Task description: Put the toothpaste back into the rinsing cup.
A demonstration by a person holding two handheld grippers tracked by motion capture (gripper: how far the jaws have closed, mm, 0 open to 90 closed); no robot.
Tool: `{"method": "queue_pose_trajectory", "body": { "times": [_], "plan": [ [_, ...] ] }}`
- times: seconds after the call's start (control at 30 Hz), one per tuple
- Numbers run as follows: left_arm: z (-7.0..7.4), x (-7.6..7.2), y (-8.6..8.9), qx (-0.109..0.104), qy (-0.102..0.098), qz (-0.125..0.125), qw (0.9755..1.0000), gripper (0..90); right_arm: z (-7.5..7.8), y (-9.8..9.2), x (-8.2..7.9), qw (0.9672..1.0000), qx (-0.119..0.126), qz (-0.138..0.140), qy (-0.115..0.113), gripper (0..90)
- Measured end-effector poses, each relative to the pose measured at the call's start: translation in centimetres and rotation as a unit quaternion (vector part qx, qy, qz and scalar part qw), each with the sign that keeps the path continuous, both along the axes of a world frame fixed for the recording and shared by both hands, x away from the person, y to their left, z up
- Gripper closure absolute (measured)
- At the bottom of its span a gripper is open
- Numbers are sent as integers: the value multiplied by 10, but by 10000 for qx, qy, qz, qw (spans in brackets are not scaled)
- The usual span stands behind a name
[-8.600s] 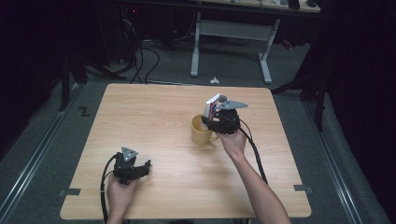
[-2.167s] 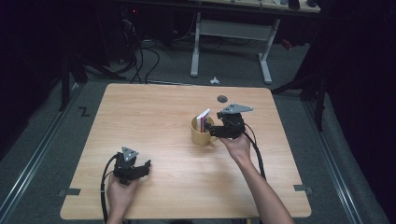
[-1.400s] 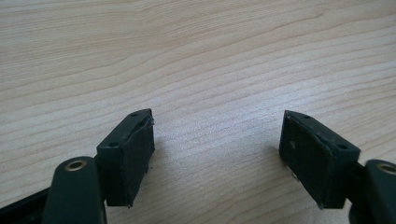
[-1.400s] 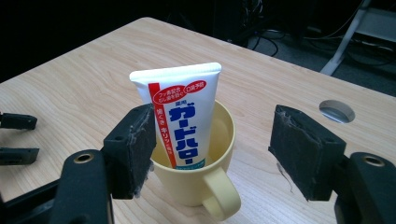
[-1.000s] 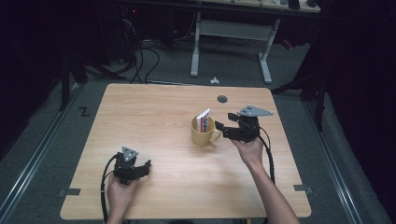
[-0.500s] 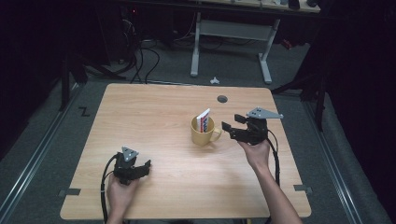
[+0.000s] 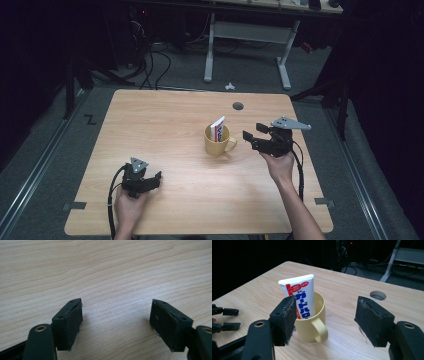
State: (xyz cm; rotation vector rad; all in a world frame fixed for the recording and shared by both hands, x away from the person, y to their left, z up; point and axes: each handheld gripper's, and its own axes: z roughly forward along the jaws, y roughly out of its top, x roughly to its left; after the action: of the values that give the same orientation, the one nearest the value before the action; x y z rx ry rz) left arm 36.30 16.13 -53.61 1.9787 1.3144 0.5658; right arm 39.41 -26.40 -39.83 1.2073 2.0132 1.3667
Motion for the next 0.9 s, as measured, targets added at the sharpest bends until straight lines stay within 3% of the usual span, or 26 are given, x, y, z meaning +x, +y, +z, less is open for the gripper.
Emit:
{"method": "queue_pose_trajectory", "body": {
  "times": [0.9],
  "plan": [
    [0, 0, 0, 2, 0, 2, 10000, 267, -5, -31, -18, 9994, 249, -237, 65, 355]
  ]
}}
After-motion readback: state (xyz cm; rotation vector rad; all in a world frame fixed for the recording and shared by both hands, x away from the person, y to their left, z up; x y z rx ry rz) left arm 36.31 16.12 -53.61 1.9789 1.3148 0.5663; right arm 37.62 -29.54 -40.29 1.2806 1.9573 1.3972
